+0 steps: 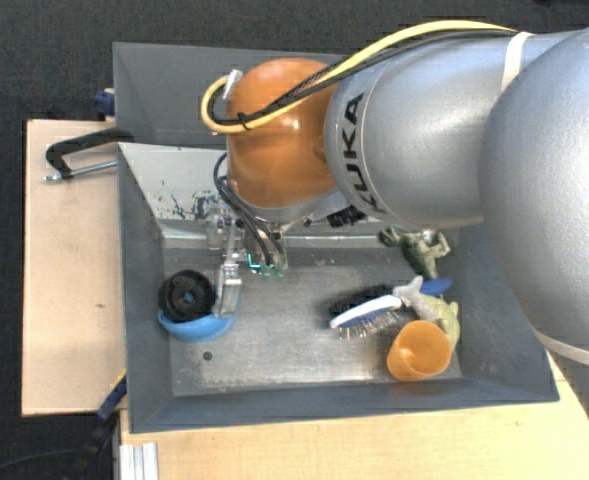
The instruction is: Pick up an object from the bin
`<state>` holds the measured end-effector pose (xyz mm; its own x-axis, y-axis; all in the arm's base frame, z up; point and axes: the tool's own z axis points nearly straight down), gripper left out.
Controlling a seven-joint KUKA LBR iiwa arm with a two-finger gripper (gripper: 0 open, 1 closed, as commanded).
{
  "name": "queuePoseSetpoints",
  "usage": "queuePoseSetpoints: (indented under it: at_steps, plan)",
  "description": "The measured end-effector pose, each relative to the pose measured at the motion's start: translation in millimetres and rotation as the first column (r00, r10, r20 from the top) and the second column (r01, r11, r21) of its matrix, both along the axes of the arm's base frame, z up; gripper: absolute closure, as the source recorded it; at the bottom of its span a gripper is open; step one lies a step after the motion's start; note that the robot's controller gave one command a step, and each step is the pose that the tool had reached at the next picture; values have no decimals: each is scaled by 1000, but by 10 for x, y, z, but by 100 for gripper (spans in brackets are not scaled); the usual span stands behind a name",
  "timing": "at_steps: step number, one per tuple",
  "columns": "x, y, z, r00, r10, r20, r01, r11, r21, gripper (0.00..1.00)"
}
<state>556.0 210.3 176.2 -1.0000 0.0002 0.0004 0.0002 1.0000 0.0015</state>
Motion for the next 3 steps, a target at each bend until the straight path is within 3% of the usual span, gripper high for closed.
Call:
queuePoseSetpoints:
  at_steps: [1,2,3]
  plan:
    - [-113,228,-1037,920,391,1,-391,920,1,0]
    - [-321,-460,-746,982,191,-1,-191,982,-2,0]
    - [-542,267,-661,847,531,9,-531,847,1,0]
